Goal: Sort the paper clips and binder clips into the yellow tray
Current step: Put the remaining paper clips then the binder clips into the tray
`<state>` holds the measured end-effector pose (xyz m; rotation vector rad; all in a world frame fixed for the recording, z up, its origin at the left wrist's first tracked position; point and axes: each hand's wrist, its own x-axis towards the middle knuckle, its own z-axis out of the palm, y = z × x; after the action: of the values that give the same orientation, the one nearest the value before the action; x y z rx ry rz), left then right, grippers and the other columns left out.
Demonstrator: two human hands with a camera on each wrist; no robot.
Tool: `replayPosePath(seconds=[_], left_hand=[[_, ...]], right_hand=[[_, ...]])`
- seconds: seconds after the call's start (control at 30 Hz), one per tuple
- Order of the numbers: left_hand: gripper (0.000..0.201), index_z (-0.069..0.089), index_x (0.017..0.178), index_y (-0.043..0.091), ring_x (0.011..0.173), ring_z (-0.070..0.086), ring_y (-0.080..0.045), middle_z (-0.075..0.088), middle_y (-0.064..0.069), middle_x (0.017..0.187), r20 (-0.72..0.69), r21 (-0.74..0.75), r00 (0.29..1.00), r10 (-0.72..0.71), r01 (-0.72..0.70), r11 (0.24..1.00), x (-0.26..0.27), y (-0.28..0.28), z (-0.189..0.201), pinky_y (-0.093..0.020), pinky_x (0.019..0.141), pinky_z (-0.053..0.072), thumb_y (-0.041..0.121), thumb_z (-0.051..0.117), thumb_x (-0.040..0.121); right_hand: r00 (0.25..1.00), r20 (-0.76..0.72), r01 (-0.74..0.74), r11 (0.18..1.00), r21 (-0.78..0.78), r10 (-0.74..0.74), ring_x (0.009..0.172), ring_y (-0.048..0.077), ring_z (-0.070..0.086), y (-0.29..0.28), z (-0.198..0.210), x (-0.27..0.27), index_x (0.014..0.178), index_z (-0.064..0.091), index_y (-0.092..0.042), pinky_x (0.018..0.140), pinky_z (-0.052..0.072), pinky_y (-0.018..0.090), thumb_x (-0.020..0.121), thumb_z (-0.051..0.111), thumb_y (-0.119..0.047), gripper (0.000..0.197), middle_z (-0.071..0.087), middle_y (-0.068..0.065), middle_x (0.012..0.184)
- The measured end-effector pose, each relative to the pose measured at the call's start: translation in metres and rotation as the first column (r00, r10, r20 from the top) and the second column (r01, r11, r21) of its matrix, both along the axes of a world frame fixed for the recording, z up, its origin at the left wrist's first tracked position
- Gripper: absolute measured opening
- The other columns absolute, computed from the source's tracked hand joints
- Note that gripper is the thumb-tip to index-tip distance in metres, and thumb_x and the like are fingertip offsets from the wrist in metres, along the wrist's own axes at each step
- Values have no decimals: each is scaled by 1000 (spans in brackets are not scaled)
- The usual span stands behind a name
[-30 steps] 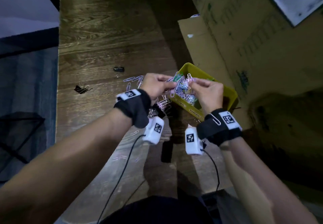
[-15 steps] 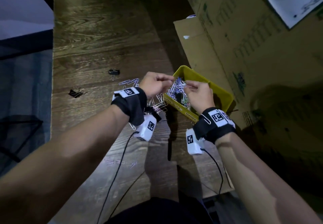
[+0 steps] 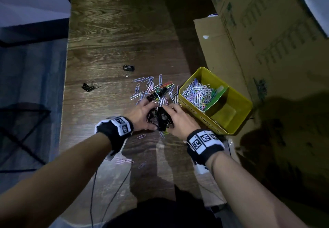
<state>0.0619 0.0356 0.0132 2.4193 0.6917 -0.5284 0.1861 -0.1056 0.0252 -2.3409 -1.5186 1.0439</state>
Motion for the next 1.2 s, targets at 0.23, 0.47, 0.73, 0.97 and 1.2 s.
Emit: replayPosePath(seconds=[0.23,0.47,0.73,0.97,1.2], left_hand=[[68,45,127,18,108,52,-28,44,-9,126,26,60,998,59,-61,996,-10,-14,-25,-36,85,46,36,77,70],[28,63,96,16,95,56,-26,60,-7,102,216,14,976,33,-36,999,-23,-8,-29,-39,82,49,24,76,73],[15,67,92,19,61,58,-8,60,3,88,324,-178,939,116,-60,982,-44,13,-27,-30,57,54,19,73,78],[29,64,78,40,46,61,-24,65,-12,60,251,-317,798,548,-467,826,-60,59,-13,-40,47,53,12,71,79],[32,64,108,17,80,64,-32,63,-19,101,220,41,818,532,-553,832,-64,90,-22,-25,68,50,18,74,77]], right_hand=[[978,130,-139,976,-164,162,109,34,58,25,-13,-4,150,8,-29,85,48,45,77,73,-12,99,14,3,155],[986,132,-89,993,-76,99,97,36,59,26,-12,0,119,41,-21,76,49,45,78,62,-3,50,41,6,127],[998,52,-37,999,-37,39,92,31,60,18,-15,7,104,55,-17,81,53,45,83,56,1,27,45,8,120],[994,49,92,994,51,-95,86,28,58,3,-13,9,98,56,-15,76,50,36,82,63,-7,19,51,4,108],[953,102,273,954,120,-286,82,30,62,-25,-3,6,83,55,-13,76,54,39,81,68,-10,14,55,7,106]])
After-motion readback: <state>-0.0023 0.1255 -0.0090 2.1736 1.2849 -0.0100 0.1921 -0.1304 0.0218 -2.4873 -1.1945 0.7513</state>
